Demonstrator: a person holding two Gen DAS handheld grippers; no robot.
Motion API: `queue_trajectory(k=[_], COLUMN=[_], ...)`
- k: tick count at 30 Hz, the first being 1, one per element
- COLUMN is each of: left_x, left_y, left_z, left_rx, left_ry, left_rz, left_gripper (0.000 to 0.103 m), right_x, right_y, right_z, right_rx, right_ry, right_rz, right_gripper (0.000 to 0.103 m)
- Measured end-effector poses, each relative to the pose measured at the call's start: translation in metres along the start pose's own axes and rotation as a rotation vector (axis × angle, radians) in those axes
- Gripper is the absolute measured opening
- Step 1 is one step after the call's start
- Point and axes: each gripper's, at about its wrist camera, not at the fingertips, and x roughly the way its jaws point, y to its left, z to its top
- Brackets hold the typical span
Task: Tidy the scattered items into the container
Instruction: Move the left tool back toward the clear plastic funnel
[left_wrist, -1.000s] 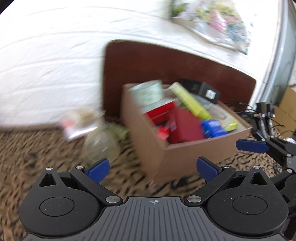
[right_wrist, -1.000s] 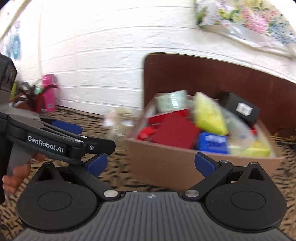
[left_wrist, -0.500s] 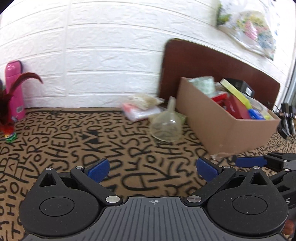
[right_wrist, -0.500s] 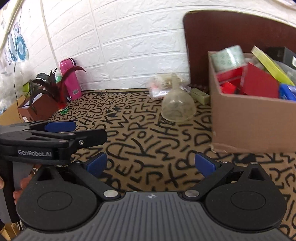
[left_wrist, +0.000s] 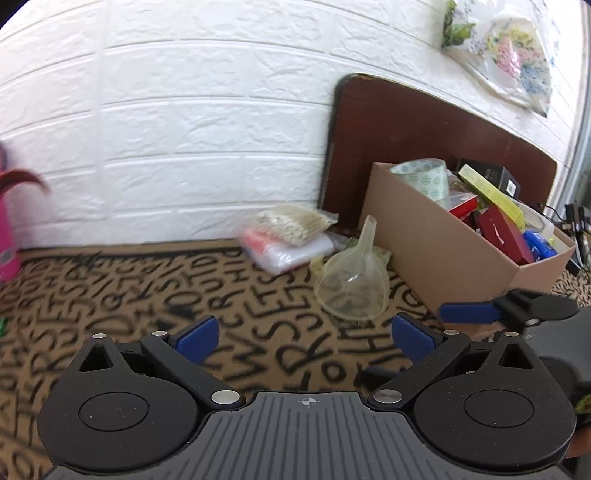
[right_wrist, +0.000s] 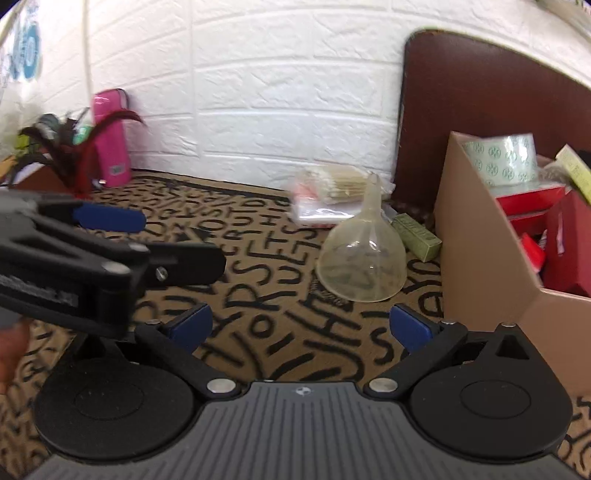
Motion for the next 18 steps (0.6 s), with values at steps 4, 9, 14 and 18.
queue_trajectory(k=[4,9,14,18], left_x=[0.032,0.069,0.102,0.126], left_y=[-0.001,-0.007,-0.010,-0.011], left_z=[0.010,0.023,0.034,0.042], left_rx=[0.056,0.155,0.214,0.230], left_ry=[0.016,0.047,0.045,0.064], left_rz=[-0.047,-0.124,-0.155,-0.215], left_gripper=[0.098,0.092,0.090,0.089], right_x=[0.026,0.045,0.067,0.080], right_y=[-0.012,-0.013,-0.021,-0.022], right_z=[0.000,-0.001,0.005,0.006], right_rx=[0.056,0.086,0.133,0.101], right_ry=[0.002,-0.045,-0.064,-0.076], right_rz=[-0.025,-0.094,-0.120,-0.130], right_gripper=[0.092,0.089,0.089,0.089])
